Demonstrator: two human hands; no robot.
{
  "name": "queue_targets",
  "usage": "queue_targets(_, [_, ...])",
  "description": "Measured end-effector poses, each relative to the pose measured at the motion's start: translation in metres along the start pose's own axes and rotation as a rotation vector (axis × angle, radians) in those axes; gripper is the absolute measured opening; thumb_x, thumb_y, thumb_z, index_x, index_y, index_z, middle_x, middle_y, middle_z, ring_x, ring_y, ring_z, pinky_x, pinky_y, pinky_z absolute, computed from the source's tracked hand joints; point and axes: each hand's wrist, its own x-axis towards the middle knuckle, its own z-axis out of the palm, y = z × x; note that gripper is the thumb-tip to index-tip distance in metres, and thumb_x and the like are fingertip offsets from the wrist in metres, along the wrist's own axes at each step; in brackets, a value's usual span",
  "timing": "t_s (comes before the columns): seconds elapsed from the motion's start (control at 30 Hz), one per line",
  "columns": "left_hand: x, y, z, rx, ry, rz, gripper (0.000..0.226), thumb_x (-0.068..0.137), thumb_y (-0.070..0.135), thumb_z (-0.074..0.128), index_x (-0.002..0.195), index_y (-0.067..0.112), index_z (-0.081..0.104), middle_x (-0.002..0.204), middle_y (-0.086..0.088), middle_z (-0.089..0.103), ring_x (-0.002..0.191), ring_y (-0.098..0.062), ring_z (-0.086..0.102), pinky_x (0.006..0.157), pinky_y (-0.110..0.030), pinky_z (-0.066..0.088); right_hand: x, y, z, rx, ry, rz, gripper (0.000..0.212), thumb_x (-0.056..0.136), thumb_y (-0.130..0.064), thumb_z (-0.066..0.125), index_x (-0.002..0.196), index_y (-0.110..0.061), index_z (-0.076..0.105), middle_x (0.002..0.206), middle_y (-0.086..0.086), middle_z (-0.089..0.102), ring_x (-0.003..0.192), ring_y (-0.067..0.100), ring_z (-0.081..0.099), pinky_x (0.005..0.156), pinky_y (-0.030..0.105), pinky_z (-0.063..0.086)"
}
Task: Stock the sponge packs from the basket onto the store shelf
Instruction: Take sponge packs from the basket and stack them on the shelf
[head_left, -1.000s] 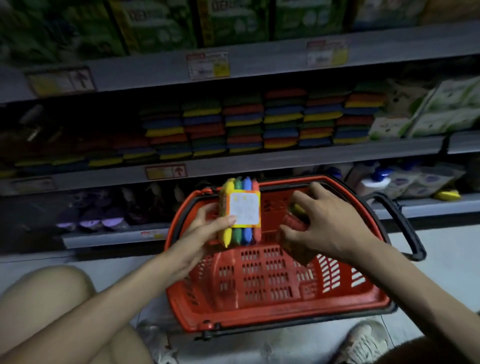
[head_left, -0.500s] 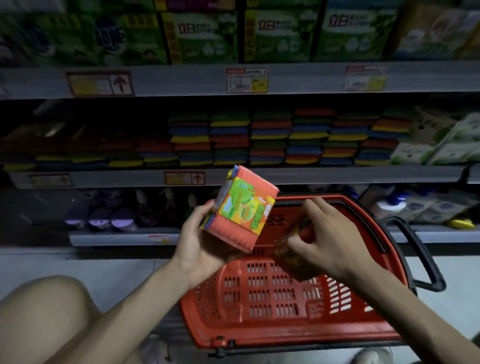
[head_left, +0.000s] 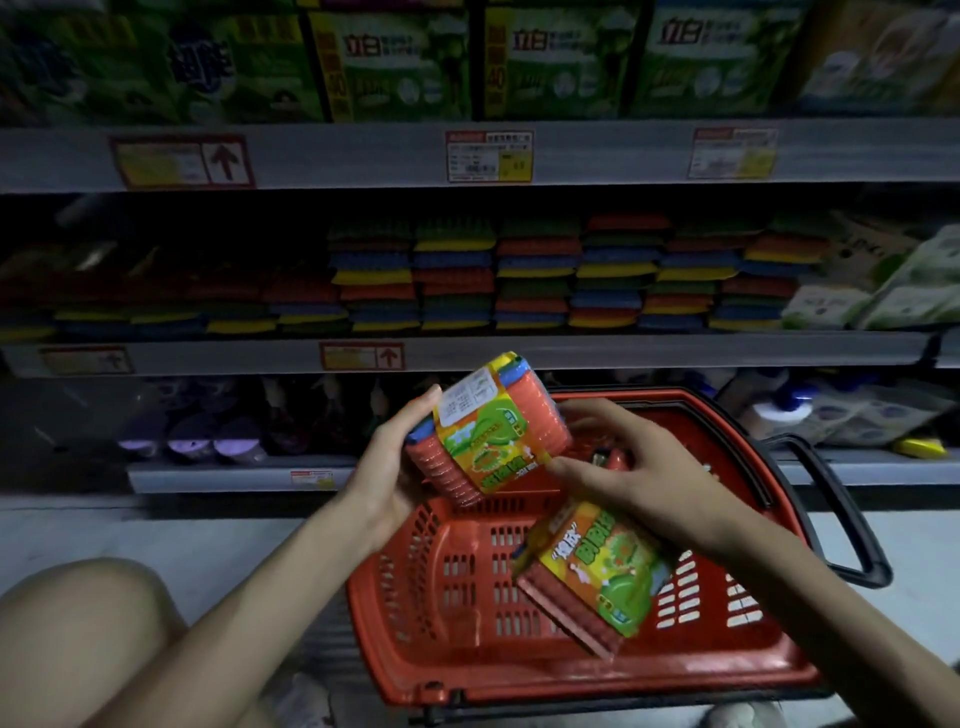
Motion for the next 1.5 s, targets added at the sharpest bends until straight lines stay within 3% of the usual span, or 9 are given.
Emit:
queue_targets(0.13, [0.002, 0.004, 0.003, 0.058, -0.045, -0.002, 0.034, 0.088, 0.047, 0.065, 0.105, 0.021, 0.079, 0.098, -0.012, 0.078, 0.082, -0.024, 0.076, 0.07, -0.032, 0.059, 0.004, -0.001, -0.005, 0.131, 0.102, 0.048, 0.049, 0.071, -0.058, 0.08, 0.113, -0.04, 0.062, 0.112, -0.015, 0.072, 0.099, -0.002, 0.069, 0.089, 0.036, 0.06])
queue_targets(0.3, [-0.002, 0.005, 0.006, 0.072, -0.081, 0.049, 0.058, 0.08, 0.056, 0.065, 0.124, 0.019, 0.071, 0.109, -0.012, 0.078, 0.093, -0.024, 0.076, 0.073, -0.033, 0.059, 0.003, 0.001, -0.01, 0.178, 0.015, 0.08, 0.062, 0.075, -0.059, 0.076, 0.134, -0.05, 0.057, 0.118, -0.007, 0.071, 0.099, 0.008, 0.074, 0.085, 0.042, 0.063])
queue_targets(0.4, [-0.003, 0.005, 0.006, 0.112, -0.132, 0.132, 0.073, 0.067, 0.051, 0.087, 0.126, 0.016, 0.063, 0.11, -0.009, 0.077, 0.094, -0.021, 0.076, 0.07, -0.031, 0.06, 0.003, 0.004, -0.01, 0.199, 0.032, 0.107, 0.055, 0.076, -0.064, 0.077, 0.127, -0.053, 0.06, 0.119, -0.006, 0.071, 0.1, 0.011, 0.074, 0.089, 0.046, 0.062])
queue_targets(0.7, [-0.013, -0.006, -0.007, 0.237, -0.095, 0.323, 0.066, 0.063, 0.03, 0.092, 0.123, 0.017, 0.066, 0.121, -0.015, 0.073, 0.113, -0.035, 0.07, 0.101, -0.055, 0.053, -0.011, -0.007, -0.002, 0.285, 0.049, 0.088, 0.044, 0.079, -0.052, 0.075, 0.12, -0.039, 0.068, 0.109, -0.004, 0.076, 0.095, 0.013, 0.075, 0.093, 0.046, 0.06])
queue_targets(0.83, [-0.022, -0.002, -0.012, 0.258, -0.099, 0.368, 0.065, 0.062, 0.026, 0.092, 0.122, 0.019, 0.067, 0.122, -0.016, 0.073, 0.115, -0.036, 0.069, 0.103, -0.055, 0.052, -0.018, -0.017, -0.003, 0.312, 0.079, 0.062, 0.07, 0.08, -0.048, 0.076, 0.144, -0.048, 0.049, 0.113, -0.009, 0.076, 0.1, 0.009, 0.075, 0.092, 0.04, 0.06])
queue_targets(0.97, [-0.034, -0.006, -0.012, 0.34, -0.08, 0.476, 0.069, 0.058, 0.026, 0.094, 0.122, 0.023, 0.066, 0.119, -0.012, 0.074, 0.113, -0.032, 0.07, 0.099, -0.047, 0.054, -0.029, -0.029, 0.005, 0.023, 0.055, -0.057, 0.071, 0.098, -0.037, 0.066, 0.15, -0.065, 0.026, 0.132, -0.025, 0.066, 0.12, -0.001, 0.063, 0.109, 0.035, 0.049])
queue_targets(1.1, [-0.044, -0.012, -0.01, 0.385, -0.048, 0.531, 0.072, 0.056, 0.029, 0.094, 0.122, 0.019, 0.064, 0.115, -0.006, 0.076, 0.107, -0.024, 0.073, 0.094, -0.038, 0.058, -0.039, -0.039, 0.028, -0.117, 0.111, -0.096, 0.078, 0.099, -0.026, 0.054, 0.157, -0.056, 0.011, 0.122, -0.019, 0.067, 0.111, 0.007, 0.066, 0.096, 0.026, 0.049])
queue_targets(1.33, [-0.047, -0.016, -0.015, 0.367, 0.027, 0.466, 0.064, 0.054, 0.037, 0.095, 0.112, 0.025, 0.071, 0.111, -0.005, 0.078, 0.107, -0.023, 0.073, 0.092, -0.039, 0.057, -0.026, -0.039, 0.029, -0.1, 0.087, -0.114, 0.07, 0.093, -0.027, 0.057, 0.147, -0.06, 0.028, 0.109, -0.009, 0.075, 0.094, 0.007, 0.07, 0.089, 0.037, 0.056])
queue_targets(1.5, [-0.041, -0.007, -0.016, 0.007, 0.06, 0.278, 0.064, 0.063, 0.019, 0.092, 0.121, 0.007, 0.068, 0.115, -0.019, 0.075, 0.097, -0.026, 0.075, 0.081, -0.034, 0.063, -0.014, -0.035, 0.018, -0.163, 0.127, -0.084, 0.06, 0.102, -0.027, 0.048, 0.154, -0.051, 0.031, 0.113, -0.013, 0.07, 0.087, 0.002, 0.065, 0.083, 0.034, 0.053])
